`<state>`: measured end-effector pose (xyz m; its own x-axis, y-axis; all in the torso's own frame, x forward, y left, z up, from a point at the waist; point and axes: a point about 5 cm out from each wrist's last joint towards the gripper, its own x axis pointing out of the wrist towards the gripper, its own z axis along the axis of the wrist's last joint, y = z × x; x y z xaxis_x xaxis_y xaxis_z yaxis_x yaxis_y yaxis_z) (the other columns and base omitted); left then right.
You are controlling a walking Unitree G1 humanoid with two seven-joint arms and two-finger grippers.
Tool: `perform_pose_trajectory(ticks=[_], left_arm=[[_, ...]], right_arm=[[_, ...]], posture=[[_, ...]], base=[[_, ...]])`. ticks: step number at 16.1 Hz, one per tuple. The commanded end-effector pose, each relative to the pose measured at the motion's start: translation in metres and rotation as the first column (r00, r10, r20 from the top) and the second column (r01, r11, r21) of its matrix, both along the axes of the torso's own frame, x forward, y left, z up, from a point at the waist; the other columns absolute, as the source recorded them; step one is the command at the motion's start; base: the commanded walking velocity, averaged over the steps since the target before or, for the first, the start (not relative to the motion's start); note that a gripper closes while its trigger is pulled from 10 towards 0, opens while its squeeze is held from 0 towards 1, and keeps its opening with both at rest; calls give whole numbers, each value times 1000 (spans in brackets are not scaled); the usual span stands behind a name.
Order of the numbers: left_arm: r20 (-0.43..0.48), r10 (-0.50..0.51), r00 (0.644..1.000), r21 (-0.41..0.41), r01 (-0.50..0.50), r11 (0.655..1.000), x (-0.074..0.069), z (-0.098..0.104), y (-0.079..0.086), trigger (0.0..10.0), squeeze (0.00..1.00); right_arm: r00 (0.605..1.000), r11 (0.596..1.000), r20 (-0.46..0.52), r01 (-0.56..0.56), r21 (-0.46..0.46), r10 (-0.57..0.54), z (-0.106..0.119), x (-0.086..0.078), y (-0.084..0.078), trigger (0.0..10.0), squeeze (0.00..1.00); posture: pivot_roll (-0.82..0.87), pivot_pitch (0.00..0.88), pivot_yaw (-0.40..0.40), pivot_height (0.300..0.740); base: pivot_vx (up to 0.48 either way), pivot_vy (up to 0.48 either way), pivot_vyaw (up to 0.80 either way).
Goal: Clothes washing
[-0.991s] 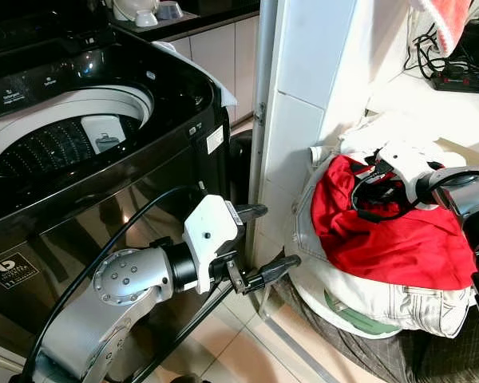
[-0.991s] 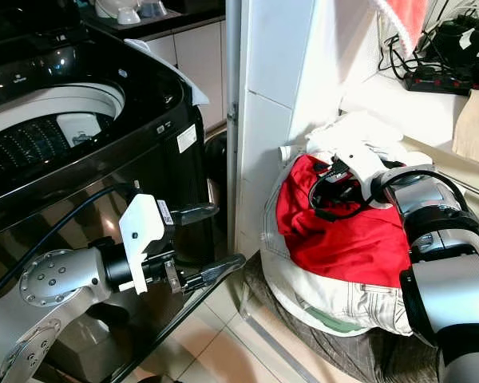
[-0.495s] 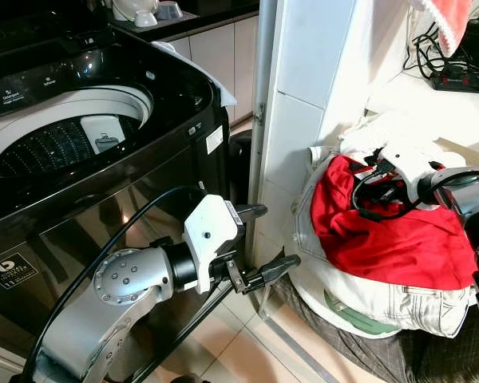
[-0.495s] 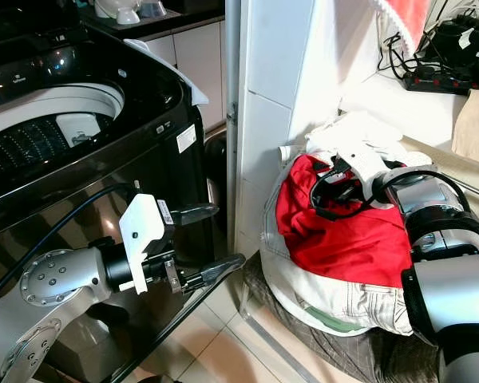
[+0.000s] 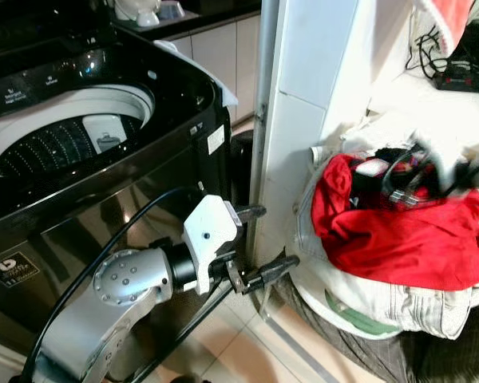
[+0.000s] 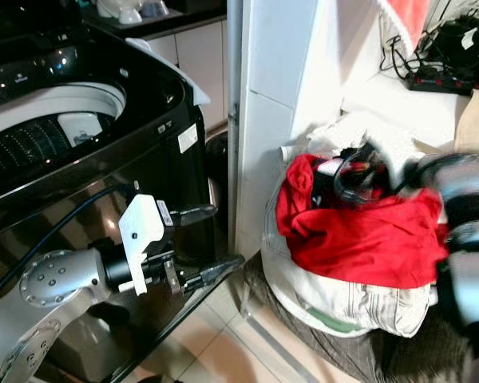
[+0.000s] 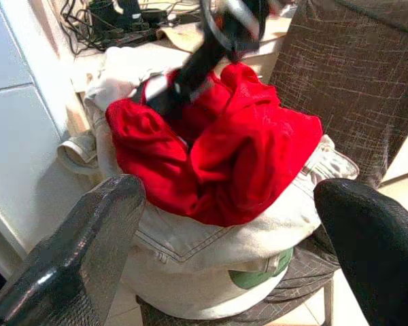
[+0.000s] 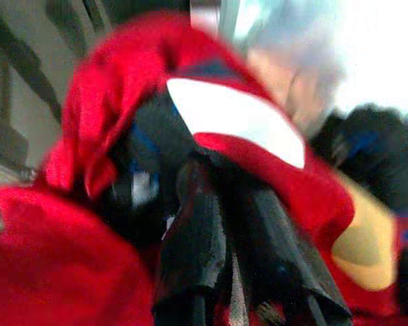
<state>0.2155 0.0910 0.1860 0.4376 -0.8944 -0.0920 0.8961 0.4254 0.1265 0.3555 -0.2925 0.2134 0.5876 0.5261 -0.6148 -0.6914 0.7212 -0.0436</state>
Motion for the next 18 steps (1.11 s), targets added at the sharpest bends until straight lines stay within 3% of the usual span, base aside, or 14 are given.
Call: perform_pose_trajectory(ticks=[1, 3, 7, 9, 10, 12, 14, 16, 18], left_arm=[[4, 1, 1000, 5, -1, 1000, 0, 0, 1, 10000, 0], [4, -2, 1000, 5, 2, 1000, 0, 0, 1, 10000, 0], [7, -9, 1000, -3, 9, 1000, 1, 2, 1, 10000, 0], [4, -10, 1000, -22, 10, 1000, 0, 3, 1, 10000, 0], [2, -14, 1000, -25, 14, 1000, 0, 3, 0, 10000, 0], [0, -21, 1000, -31, 21, 999, -1, 3, -2, 10000, 0], [-1, -28, 1000, -44, 28, 999, -1, 4, -4, 10000, 0], [-4, -26, 1000, -48, 26, 998, -2, 4, -4, 10000, 0], [-2, -20, 1000, -53, 20, 998, -2, 4, -5, 10000, 0]], right_arm=[[999, 998, 47, -28, 65, 25, 23, -1, -3, 0, 0], [997, 995, 62, -43, 94, 37, 33, -3, -6, 0, 0], [988, 965, 132, -106, 238, 76, 76, -13, -13, 0, 0], [984, 947, 176, -42, 319, -15, 93, -18, -26, 0, 0], [979, 931, 180, 24, 364, -96, 96, -18, -32, 0, 0], [974, 914, 171, 70, 399, -149, 94, -21, -39, 0, 0], [954, 844, 171, 124, 522, -246, 98, -24, -47, 0, 0], [896, 719, 131, 245, 650, -424, 100, -23, -58, 0, 0], [851, 667, 118, 307, 679, -512, 91, -23, -65, 0, 0]], posture=[[-25, 0, 24, 740], [-31, 0, 28, 740], [-34, 0, 29, 740], [-42, 0, 32, 740], [-42, 0, 32, 740], [-42, 0, 35, 740], [-43, 0, 34, 740], [-48, 0, 33, 740], [-52, 0, 30, 740]], base=[[0, 0, 0], [0, 0, 0], [0, 0, 0], [0, 0, 0], [0, 0, 0], [0, 0, 0], [0, 0, 0], [0, 0, 0], [0, 0, 0]])
